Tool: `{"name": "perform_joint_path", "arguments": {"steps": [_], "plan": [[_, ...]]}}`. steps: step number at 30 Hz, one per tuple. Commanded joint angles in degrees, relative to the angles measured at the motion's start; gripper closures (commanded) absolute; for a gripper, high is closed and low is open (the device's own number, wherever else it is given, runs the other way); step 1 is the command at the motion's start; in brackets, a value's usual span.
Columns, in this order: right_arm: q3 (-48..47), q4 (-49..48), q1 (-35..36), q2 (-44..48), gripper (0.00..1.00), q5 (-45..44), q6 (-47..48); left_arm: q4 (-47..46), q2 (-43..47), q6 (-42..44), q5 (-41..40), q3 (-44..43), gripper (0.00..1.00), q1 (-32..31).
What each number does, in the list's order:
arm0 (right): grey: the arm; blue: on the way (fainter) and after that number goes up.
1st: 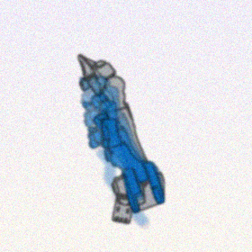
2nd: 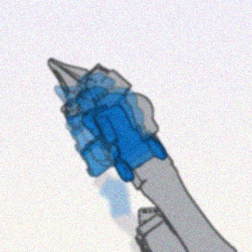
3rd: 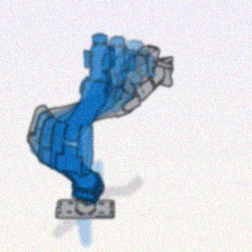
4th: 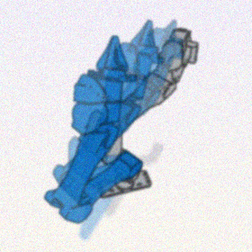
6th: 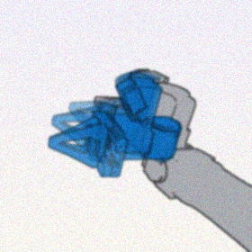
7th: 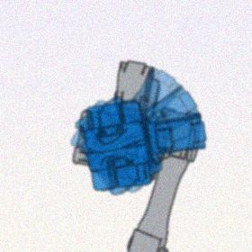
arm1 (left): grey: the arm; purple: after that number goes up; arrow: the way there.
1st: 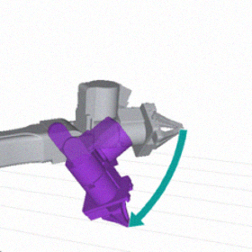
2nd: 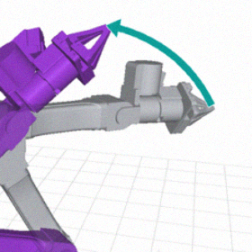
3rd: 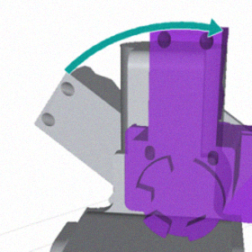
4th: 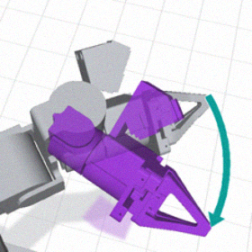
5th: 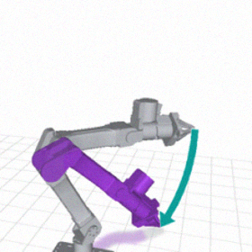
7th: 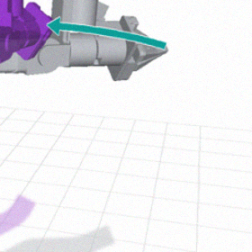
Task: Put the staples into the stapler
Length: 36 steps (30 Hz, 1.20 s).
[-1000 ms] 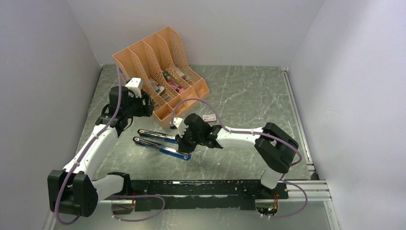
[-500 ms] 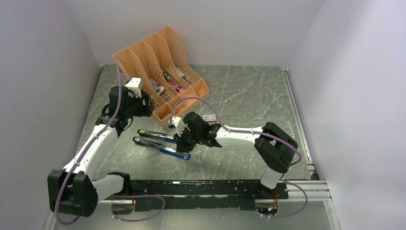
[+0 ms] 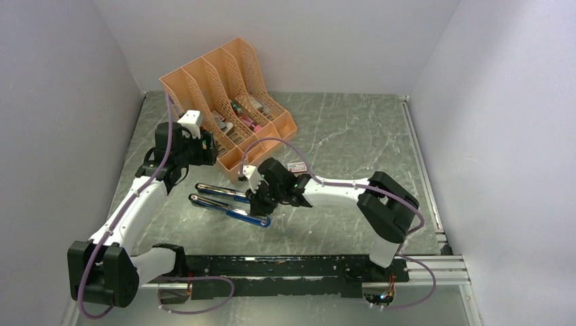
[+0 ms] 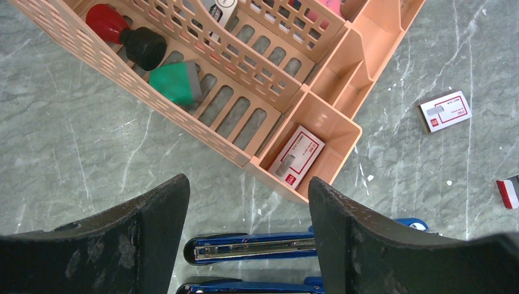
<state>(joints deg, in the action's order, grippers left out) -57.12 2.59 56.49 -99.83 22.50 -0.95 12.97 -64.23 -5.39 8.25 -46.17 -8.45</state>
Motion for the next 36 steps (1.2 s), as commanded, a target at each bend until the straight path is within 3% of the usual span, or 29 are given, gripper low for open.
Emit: {"name": "perform_joint_path", "arguments": {"steps": [1,30,36], "plan": [[-2.07,1.41,-0.32,-0.97,1.00,-0.45,-0.28,-0.17,0.15,-0.02,0.51,0.12,0.25,0.45],[-4.65,6.70,-0.33,-1.35,1.00,-5.37,1.43,-0.14,0.16,0.09,0.54,0.18,0.24,0.47],[-3.33,3.24,-0.32,1.18,1.00,-2.72,0.97,-0.13,0.07,0.06,0.54,0.06,0.24,0.46]]}}
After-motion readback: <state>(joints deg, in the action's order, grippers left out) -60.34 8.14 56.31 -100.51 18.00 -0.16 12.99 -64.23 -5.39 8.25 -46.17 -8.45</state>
